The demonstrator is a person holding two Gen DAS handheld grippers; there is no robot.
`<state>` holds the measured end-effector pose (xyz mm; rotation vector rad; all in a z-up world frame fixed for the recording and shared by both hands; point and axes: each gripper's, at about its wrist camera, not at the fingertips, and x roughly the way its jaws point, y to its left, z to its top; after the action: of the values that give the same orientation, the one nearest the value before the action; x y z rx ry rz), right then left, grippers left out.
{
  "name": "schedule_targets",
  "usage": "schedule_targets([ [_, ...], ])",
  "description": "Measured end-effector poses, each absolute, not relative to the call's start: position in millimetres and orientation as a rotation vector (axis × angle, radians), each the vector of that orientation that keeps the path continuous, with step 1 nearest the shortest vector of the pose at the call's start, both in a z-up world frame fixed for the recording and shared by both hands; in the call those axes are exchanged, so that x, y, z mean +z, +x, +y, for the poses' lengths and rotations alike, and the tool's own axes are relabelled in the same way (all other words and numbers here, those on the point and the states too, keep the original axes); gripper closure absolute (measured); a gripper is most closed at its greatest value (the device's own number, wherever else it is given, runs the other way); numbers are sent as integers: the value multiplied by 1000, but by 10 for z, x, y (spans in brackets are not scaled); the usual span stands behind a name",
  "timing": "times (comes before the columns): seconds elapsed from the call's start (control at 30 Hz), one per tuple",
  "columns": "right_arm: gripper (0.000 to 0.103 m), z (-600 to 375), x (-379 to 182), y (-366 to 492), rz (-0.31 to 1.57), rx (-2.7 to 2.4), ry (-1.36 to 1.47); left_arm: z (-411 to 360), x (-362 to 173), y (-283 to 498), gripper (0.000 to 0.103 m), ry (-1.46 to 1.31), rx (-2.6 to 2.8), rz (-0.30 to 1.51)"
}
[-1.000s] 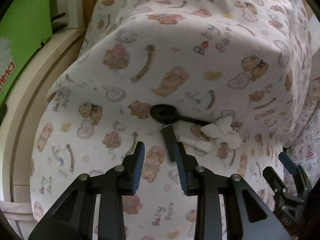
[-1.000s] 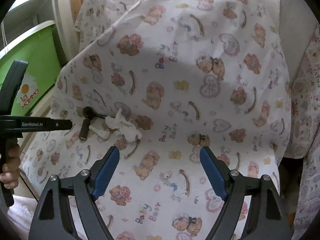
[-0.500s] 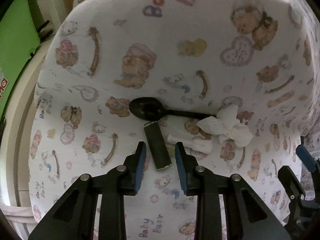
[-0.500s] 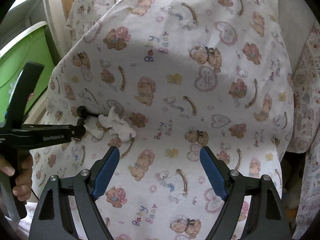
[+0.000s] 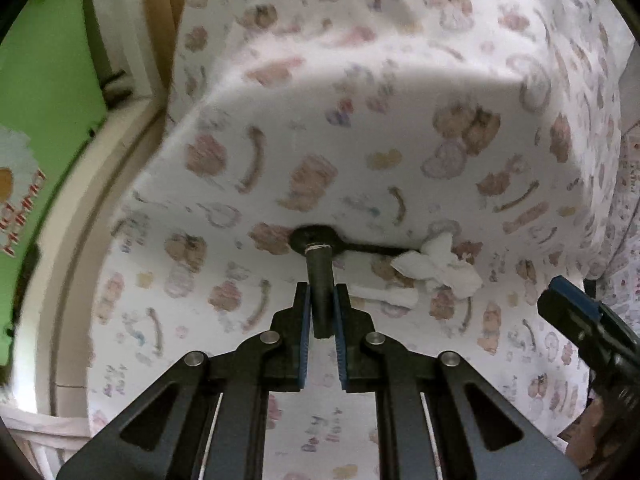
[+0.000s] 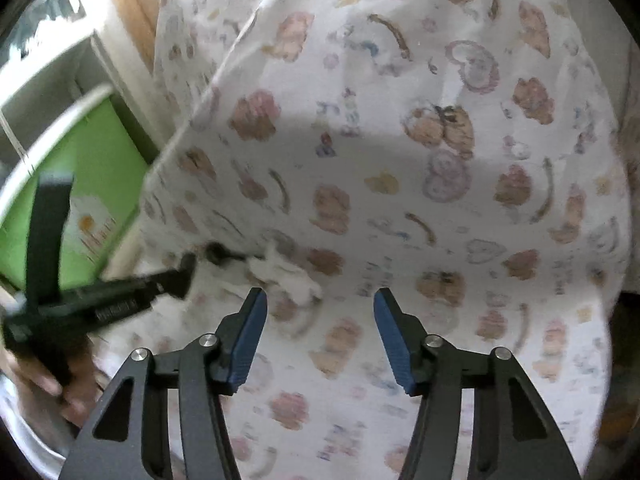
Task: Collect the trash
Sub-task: 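Grasp the black cylinder with the left tool, then grasp the crumpled white tissue with the right tool while the left tool holds the cylinder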
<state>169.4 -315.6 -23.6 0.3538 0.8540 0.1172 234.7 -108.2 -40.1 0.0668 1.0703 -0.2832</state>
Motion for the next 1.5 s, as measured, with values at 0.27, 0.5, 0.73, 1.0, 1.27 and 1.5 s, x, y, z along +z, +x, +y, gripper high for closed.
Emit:
schedule_targets([
  [0.27,56,-3137,-523,1975,936,108,512,-851,-271,2441,93,41,-234,1028],
  [0.5,61,-3040,-724,2123,974,96,527,-875,-217,2451,93,50,-234,1025],
  [0.73,65,-2773,-790,2231,990,72,415,-860,-257,2533,93,58,-238,1014],
  [1.0,96,-2564,-807,2224,966,51,327,-845,-238,2512,93,63,-227,1004],
  [1.27,96,-2632,-633,2063,913,68,352,-814,-194,2465,92,86,-214,972],
  [1.5,96,-2766,-510,1910,889,68,325,-815,-187,2402,92,104,-226,965],
])
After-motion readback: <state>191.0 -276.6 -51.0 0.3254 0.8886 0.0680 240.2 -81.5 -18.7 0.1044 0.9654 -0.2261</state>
